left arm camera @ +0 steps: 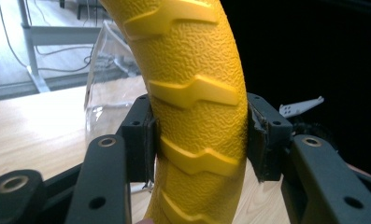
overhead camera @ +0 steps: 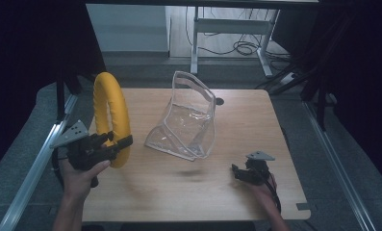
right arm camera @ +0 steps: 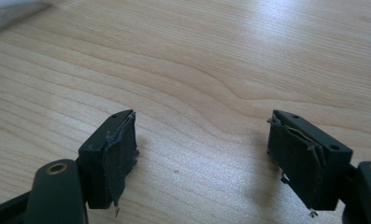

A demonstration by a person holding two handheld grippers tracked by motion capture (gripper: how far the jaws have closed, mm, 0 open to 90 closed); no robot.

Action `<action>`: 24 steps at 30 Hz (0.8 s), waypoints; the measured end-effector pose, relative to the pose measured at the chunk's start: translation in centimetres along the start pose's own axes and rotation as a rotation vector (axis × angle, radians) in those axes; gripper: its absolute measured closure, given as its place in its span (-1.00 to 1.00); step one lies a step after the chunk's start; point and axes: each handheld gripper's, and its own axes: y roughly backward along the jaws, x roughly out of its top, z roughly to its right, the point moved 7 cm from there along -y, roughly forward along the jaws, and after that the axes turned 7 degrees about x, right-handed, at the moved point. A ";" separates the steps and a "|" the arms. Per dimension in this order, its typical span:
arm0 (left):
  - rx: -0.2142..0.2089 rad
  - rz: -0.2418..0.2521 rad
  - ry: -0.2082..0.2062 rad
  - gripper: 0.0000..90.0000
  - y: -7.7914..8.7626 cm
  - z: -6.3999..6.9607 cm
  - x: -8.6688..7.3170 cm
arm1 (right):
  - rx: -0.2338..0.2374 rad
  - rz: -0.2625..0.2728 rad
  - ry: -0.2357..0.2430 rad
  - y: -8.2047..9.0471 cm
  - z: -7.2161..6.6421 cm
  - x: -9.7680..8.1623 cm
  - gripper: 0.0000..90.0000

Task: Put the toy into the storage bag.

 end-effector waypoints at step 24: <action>-0.047 0.085 0.027 0.13 -1.3 1.2 2.2 | 0.000 0.000 -0.005 0.0 0.0 0.0 -0.46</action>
